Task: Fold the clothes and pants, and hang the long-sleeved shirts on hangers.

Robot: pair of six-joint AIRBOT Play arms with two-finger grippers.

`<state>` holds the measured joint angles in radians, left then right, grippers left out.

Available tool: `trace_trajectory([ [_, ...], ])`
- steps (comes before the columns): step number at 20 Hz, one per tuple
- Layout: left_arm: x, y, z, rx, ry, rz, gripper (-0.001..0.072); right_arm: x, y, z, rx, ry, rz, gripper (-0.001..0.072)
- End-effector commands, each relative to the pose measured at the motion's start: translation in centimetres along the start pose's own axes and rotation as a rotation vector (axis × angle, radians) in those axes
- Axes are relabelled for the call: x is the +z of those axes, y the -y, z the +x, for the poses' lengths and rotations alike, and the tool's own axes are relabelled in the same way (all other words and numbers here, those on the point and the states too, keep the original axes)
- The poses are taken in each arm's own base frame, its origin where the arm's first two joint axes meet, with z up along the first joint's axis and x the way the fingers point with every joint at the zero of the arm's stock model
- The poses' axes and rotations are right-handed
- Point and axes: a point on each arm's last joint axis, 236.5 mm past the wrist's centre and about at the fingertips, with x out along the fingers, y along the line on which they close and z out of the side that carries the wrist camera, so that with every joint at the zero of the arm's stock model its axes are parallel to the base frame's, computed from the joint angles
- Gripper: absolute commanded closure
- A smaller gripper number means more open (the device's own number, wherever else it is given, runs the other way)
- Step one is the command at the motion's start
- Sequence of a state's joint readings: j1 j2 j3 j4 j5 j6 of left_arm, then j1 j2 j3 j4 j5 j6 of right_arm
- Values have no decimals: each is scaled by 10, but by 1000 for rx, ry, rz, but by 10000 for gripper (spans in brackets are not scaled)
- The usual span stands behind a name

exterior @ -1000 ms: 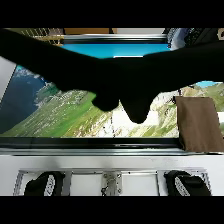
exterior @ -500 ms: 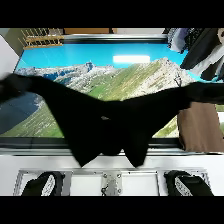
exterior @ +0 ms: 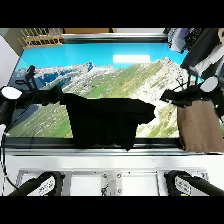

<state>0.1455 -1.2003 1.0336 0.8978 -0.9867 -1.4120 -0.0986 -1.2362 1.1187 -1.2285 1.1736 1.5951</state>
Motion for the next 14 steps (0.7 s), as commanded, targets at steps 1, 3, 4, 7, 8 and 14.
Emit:
trace_trajectory([
  [1,1,-11,13,28,-32,7,694,-68,2,46,62,-183,72,86],
  [3,2,-11,13,27,-28,11,694,-106,-11,78,115,-235,132,87],
  [4,2,-11,13,27,-28,15,694,-125,-19,92,130,-257,148,89],
  [7,2,-11,13,27,-27,15,694,-171,-48,115,159,-323,88,248],
  [8,2,-11,13,27,-27,15,694,-178,-59,120,166,-331,56,245],
  [14,2,-11,13,27,-28,14,694,-200,-96,140,202,-341,12,245],
])
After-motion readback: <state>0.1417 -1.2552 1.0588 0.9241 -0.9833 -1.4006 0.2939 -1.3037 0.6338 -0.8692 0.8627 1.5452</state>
